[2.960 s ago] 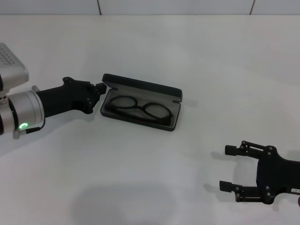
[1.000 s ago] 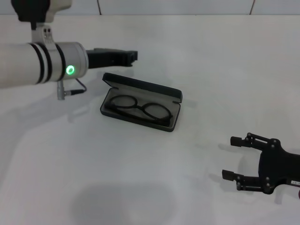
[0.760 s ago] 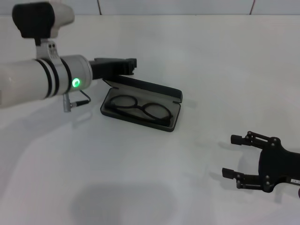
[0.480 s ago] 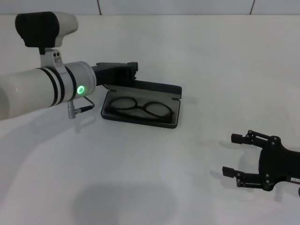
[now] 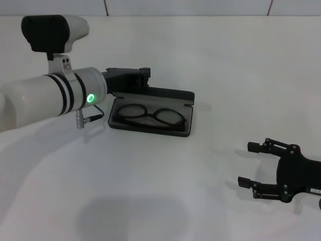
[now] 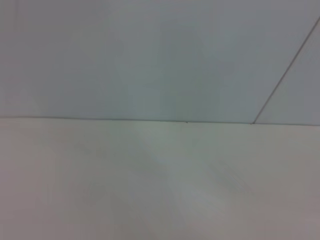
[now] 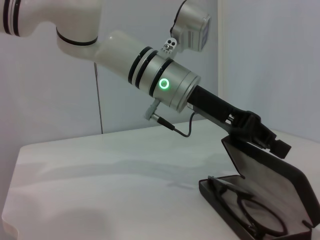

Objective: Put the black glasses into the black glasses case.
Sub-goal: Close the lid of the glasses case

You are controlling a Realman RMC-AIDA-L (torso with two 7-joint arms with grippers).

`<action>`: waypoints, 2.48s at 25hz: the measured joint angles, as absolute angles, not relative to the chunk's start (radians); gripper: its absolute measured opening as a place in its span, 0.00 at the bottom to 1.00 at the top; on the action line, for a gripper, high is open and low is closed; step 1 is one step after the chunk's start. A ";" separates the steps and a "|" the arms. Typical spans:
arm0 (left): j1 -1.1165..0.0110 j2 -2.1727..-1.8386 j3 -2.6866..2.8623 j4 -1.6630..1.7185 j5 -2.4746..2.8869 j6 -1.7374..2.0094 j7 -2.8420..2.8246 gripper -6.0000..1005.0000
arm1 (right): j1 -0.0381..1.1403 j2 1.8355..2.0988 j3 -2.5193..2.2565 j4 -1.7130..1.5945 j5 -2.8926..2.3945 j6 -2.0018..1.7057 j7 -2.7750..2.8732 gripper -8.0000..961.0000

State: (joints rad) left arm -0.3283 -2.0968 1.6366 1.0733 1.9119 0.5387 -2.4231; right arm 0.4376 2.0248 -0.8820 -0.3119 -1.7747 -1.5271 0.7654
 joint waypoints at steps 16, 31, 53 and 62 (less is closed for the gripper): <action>-0.284 -2.097 1.705 1.077 1.915 0.505 -2.393 0.01 | 0.440 2.025 -0.882 -0.318 -1.775 -1.527 0.765 0.86; -0.233 -2.096 1.802 1.082 1.756 0.402 -2.171 0.01 | 0.446 2.023 -0.882 -0.321 -1.775 -1.526 0.771 0.86; -0.213 -2.096 1.800 0.903 1.039 0.497 -1.403 0.01 | 0.451 2.023 -0.882 -0.317 -1.775 -1.519 0.775 0.86; -0.213 -2.097 1.801 0.832 0.896 0.580 -1.193 0.01 | 0.453 2.023 -0.882 -0.318 -1.775 -1.519 0.776 0.86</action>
